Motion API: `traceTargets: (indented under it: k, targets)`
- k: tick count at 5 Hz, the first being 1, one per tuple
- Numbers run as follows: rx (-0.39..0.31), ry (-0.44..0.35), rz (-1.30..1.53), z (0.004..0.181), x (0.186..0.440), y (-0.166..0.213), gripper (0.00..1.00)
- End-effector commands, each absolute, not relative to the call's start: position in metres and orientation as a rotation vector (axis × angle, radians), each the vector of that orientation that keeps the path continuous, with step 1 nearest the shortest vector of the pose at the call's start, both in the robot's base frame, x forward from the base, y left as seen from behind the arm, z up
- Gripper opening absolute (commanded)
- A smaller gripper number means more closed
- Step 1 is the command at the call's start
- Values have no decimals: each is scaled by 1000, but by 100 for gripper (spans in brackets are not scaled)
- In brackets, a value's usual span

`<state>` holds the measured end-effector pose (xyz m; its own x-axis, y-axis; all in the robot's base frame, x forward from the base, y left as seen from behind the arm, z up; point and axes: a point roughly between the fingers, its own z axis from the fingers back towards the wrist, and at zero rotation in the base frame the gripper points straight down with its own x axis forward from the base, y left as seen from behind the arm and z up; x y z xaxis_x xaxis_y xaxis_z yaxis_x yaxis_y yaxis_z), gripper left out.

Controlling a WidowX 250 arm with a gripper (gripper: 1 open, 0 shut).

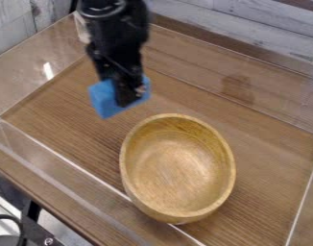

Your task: Remove the blue block from inside the brown bowl and put it on the table

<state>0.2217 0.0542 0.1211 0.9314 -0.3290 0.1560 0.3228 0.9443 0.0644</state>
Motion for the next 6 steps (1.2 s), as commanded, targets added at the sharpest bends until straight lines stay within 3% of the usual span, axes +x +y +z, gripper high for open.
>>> traceTargets:
  k: [1,6]
  targets:
    - [69,-222,-329,130,228,69,0]
    - [93,-210,-334,87,229,82,0]
